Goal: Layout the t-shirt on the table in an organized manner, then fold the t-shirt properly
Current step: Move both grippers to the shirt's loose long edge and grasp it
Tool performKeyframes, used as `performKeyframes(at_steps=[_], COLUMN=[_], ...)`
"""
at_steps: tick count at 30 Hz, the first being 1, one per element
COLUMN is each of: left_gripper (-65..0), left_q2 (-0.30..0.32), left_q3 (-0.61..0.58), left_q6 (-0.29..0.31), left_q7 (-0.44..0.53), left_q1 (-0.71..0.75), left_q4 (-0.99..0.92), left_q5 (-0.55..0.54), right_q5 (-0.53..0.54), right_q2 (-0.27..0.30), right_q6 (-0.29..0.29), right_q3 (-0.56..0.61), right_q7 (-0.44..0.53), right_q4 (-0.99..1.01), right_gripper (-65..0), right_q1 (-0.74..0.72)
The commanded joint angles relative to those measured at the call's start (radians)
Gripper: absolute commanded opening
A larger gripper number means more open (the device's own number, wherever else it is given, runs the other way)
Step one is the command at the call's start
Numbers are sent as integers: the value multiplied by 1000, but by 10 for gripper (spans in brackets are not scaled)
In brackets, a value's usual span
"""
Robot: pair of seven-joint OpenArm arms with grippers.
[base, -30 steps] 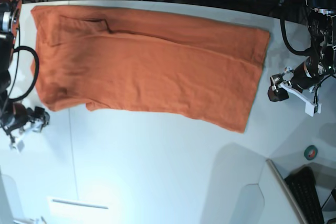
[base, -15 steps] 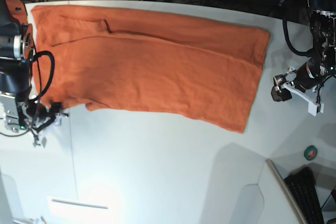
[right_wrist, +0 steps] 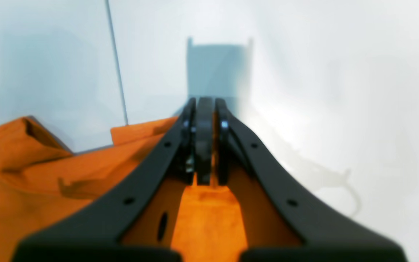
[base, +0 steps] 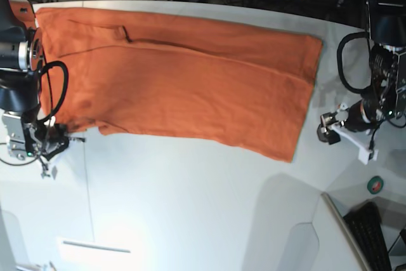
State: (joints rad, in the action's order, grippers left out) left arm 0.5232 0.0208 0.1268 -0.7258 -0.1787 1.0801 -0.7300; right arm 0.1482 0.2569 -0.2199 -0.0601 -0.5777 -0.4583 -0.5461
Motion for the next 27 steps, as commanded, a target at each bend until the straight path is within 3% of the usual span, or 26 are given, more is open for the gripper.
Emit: performKeyframes(at_steps=[1,8,11,12,14,15,17,22,27], left_gripper=[-120,-120,-120,-120,-120,-120,-120,-120,-120], left_q2=[16,-41,-74,-87,-123,-142,-170,-189,-208], left_q3=[-29,-325,-447,-485,-548,-552,-540,-534,-531], left_q6=[3,3,4,12,90,141,176,153,153], left_q7=[18,38,156,194,237,245,251,315,318], left_q1=[-64,-376,-445,-462,-508,-522,-534,-525,-513], left_q4=[-22,-346,-461,-509,-605,-653,-713,-743,-743], left_q5=[-7,-7,-7,-7,-10,-10,-9,-9,-9], right_q5=[3,3,3,3,3,3,3,3,1], right_q2=[-3,-6,-6,-6,-6,-6,-6,-5,-3], right_q6=[-3,-3,-3,-3,-3,-3,-3,-3,-3], right_q3=[-4,-2,-2,-2,-2,-2,-2,-2,-2], right_q7=[-9,-9,-9,-9,-9,-9,-9,-9,-11], right_q4=[-9,-9,-9,-9,-9,-9,-9,-41,-112], right_gripper=[-650,-650,-650,-650,-650,-650,-650,-650,-650], right_q1=[-19,-19,-19,-19,-19,-19,-19,-10,25])
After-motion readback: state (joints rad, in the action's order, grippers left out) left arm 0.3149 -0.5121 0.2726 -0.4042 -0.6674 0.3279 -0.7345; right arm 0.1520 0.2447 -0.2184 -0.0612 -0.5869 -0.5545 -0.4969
